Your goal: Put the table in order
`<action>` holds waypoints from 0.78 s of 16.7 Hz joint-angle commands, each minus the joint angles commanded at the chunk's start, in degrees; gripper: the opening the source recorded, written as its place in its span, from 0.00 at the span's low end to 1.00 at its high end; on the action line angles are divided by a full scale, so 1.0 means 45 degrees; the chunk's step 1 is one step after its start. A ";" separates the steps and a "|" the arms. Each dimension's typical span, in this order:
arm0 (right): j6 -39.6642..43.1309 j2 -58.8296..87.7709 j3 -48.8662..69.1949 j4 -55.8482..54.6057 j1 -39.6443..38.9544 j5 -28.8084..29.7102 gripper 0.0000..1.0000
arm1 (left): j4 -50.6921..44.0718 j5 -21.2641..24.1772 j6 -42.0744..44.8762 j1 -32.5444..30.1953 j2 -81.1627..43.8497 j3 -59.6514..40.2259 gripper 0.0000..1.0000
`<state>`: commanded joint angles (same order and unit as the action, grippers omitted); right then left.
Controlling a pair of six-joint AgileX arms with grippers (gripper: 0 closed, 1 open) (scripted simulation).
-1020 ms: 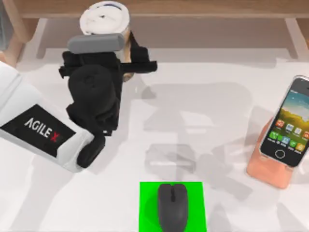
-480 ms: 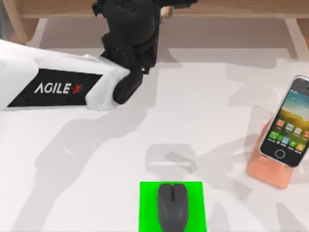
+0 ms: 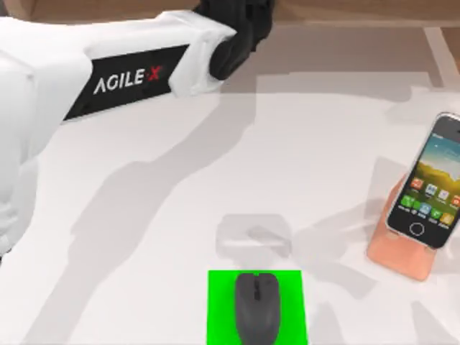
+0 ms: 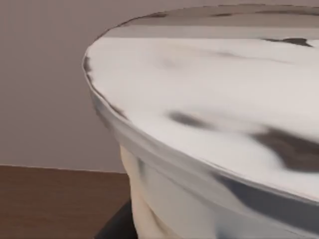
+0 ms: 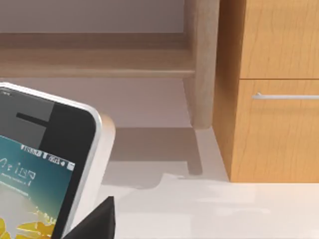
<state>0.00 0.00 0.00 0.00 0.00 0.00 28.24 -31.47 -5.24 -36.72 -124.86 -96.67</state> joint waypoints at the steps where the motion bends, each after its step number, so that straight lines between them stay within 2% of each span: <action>1: 0.0000 0.0000 0.0000 0.0000 0.0000 0.0000 1.00 | -0.0577 -0.0056 0.0054 0.0021 -0.0263 -0.0606 0.00; 7: 0.0000 0.0000 0.0000 0.0000 0.0000 0.0000 1.00 | -0.2862 -0.0291 0.0337 0.0108 -0.1448 -0.2943 0.00; 13: 0.0000 0.0000 0.0000 0.0000 0.0000 0.0000 1.00 | -0.2963 -0.0301 0.0369 0.0045 -0.1468 -0.3017 0.00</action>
<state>0.00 0.00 0.00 0.00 0.00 0.00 14.90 -32.82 -3.57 -36.52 -131.47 -110.25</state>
